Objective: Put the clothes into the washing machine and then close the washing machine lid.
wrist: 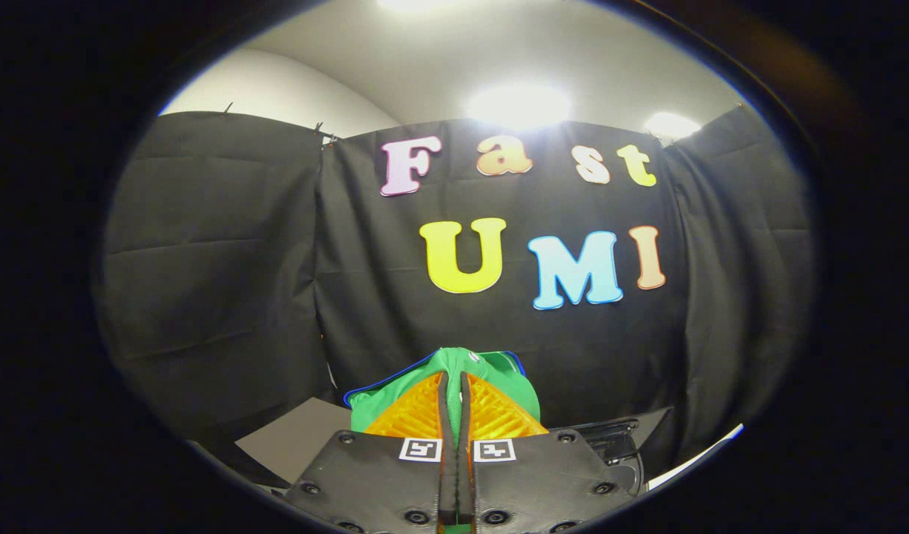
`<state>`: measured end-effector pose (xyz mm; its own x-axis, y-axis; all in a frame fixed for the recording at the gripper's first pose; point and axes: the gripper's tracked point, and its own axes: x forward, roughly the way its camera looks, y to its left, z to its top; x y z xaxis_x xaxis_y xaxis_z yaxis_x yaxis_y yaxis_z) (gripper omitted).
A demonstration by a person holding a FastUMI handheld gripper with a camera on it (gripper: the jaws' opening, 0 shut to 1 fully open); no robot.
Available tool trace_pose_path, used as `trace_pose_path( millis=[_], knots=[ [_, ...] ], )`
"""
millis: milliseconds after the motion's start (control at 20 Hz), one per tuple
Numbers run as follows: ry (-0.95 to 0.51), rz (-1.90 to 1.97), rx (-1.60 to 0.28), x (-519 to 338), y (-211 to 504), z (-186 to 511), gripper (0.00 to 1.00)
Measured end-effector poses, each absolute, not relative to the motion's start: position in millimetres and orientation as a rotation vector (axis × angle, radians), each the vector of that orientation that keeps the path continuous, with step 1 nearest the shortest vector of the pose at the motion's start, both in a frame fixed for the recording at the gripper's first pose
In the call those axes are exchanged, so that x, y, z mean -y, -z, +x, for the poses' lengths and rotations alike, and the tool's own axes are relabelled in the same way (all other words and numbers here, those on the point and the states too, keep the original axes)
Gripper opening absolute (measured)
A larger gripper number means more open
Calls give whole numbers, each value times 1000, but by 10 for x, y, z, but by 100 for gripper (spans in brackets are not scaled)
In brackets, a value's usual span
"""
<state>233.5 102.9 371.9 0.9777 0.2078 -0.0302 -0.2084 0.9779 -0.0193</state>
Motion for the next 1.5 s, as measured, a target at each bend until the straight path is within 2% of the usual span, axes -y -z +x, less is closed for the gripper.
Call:
trace_pose_path(
  millis=[450,900,1500],
  knots=[
    [-69,-43,-6,194,-3668,2492,2],
    [-7,-29,-15,845,-3507,2655,2],
    [0,-51,-128,1099,-2372,3047,2]
  ],
)
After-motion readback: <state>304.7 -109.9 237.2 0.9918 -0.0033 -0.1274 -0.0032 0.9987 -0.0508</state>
